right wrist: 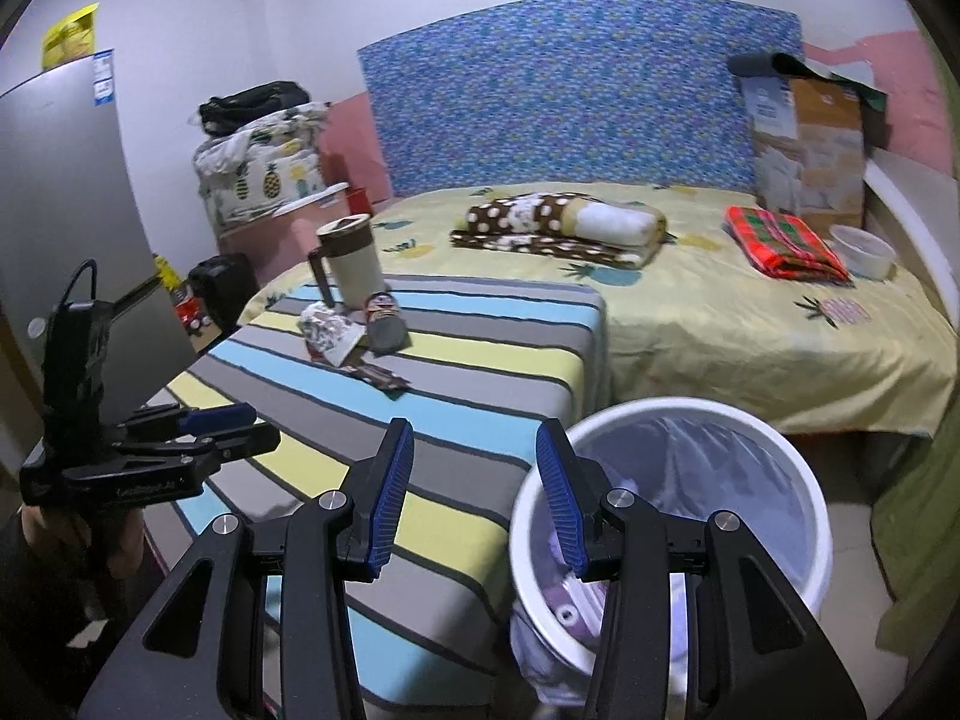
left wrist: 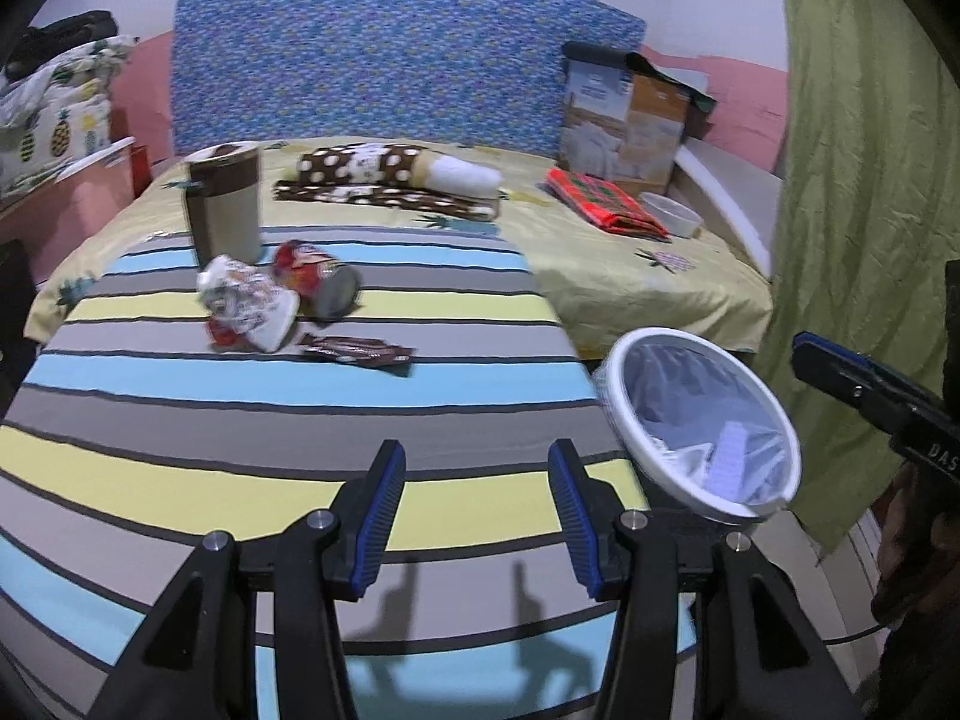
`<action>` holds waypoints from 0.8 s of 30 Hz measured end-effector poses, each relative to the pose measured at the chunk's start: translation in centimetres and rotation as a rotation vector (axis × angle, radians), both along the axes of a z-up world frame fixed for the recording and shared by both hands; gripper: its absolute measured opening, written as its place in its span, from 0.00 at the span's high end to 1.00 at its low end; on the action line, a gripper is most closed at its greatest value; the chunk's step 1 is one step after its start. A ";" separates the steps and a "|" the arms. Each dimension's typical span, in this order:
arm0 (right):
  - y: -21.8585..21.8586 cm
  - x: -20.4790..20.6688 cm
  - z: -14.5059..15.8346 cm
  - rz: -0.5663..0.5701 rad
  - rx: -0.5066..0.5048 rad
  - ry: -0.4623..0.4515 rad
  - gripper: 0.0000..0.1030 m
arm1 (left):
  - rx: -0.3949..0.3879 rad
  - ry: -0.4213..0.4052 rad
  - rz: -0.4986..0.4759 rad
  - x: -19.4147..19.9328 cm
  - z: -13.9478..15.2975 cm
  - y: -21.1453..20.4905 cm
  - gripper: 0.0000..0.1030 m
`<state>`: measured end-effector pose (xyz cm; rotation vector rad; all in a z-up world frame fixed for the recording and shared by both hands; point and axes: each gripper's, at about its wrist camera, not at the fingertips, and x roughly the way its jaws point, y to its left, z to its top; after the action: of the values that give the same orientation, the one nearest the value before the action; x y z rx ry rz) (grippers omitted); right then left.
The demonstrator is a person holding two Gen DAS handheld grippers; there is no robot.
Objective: Collect trash
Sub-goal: 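Lift both open tools up and away from the bin toward the bed, then grasp the patterned paper cup with the left tool while the right tool grasps the brown wrapper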
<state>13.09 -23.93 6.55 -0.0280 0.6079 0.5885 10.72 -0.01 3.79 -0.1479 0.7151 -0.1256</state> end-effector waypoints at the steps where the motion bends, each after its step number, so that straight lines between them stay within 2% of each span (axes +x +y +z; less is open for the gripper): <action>1: 0.4 0.2 0.0 0.008 -0.003 0.005 0.56 | 0.001 0.002 0.013 0.0 0.0 0.6 0.50; 4: 1.3 0.7 -0.1 0.038 -0.001 0.012 0.55 | 0.002 0.003 0.045 0.1 -0.1 2.0 0.50; 7: 2.3 1.1 -0.3 0.073 -0.006 0.021 0.45 | 0.001 0.001 0.079 0.3 -0.1 3.6 0.50; 24: 7.3 3.9 -1.8 0.219 -0.086 0.065 0.45 | -0.019 0.021 0.203 3.2 -1.4 10.2 0.45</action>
<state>16.99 -16.62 4.77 -0.1581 0.6980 0.7771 13.87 10.22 2.39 -0.2396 0.7161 0.0628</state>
